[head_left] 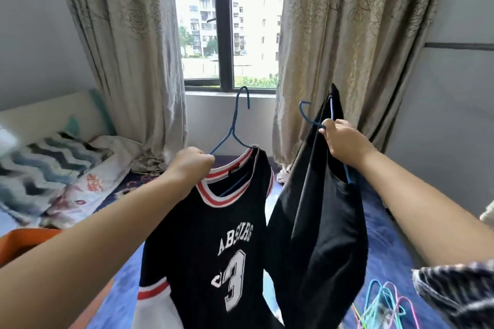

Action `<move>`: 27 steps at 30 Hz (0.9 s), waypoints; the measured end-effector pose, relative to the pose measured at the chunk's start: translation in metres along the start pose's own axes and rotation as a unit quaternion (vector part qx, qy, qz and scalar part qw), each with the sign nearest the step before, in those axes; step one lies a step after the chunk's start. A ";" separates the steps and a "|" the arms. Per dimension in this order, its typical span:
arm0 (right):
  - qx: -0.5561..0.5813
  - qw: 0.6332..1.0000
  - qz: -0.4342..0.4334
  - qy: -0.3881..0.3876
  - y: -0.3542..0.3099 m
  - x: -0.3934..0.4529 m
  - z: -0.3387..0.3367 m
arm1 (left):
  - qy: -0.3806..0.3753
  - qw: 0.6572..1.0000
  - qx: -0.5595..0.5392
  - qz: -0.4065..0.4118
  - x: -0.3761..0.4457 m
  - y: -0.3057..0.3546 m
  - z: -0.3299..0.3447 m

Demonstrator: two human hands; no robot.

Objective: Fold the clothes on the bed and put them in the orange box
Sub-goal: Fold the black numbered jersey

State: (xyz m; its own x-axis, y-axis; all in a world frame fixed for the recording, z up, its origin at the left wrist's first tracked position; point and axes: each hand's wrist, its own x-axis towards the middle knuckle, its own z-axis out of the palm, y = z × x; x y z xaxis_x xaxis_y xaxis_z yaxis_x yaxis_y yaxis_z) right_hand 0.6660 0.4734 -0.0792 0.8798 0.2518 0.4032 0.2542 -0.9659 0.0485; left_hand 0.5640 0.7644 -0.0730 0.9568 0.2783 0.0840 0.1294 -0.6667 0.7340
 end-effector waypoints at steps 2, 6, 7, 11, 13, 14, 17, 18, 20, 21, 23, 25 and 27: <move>0.037 0.999 0.034 -0.009 0.006 0.023 0.019 | 0.007 1.000 0.002 0.005 0.018 -0.010 -0.002; -0.008 0.983 0.076 -0.166 0.018 0.037 0.081 | 0.007 0.999 0.030 0.014 0.043 -0.026 0.001; -0.007 0.975 0.077 -0.209 0.015 0.035 0.096 | 0.007 0.999 0.038 0.015 0.047 -0.029 0.002; 0.071 0.957 0.008 -0.280 -0.018 0.027 0.129 | -0.008 0.998 0.054 0.030 0.055 -0.038 0.001; 0.181 0.954 -0.009 -0.238 -0.046 0.025 0.120 | -0.027 0.998 0.039 0.036 0.055 -0.036 -0.004; 0.249 0.948 -0.012 -0.196 -0.061 0.024 0.109 | -0.040 0.998 0.024 0.036 0.054 -0.034 -0.007; 0.400 0.912 -0.034 -0.088 -0.104 0.025 0.064 | -0.097 0.993 -0.009 0.061 0.051 -0.026 -0.015; 0.427 0.900 -0.043 -0.071 -0.114 0.027 0.051 | -0.118 0.990 -0.012 0.082 0.048 -0.024 -0.018; 0.468 0.881 -0.045 -0.056 -0.129 0.026 0.028 | -0.149 0.981 -0.013 0.125 0.041 -0.020 -0.024; 0.483 0.873 -0.034 -0.061 -0.132 0.023 0.018 | -0.157 0.977 -0.011 0.145 0.038 -0.018 -0.027; 0.489 0.869 -0.022 -0.069 -0.134 0.015 0.001 | -0.168 0.970 -0.013 0.177 0.032 -0.017 -0.036; 0.488 0.873 -0.002 -0.027 -0.142 0.001 -0.014 | -0.206 0.955 -0.022 0.214 0.028 -0.017 -0.051; 0.477 0.876 0.045 0.050 -0.148 -0.006 -0.025 | -0.298 0.924 -0.051 0.235 0.027 -0.019 -0.064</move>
State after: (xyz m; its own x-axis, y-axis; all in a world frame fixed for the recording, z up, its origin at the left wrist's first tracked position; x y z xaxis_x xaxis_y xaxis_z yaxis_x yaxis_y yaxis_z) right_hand 0.6129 0.6131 -0.0665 0.8861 0.1243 0.4465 0.4476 -0.4795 -0.7549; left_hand 0.5702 0.8290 -0.0414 0.8782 -0.4761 0.0458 -0.3328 -0.5396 0.7734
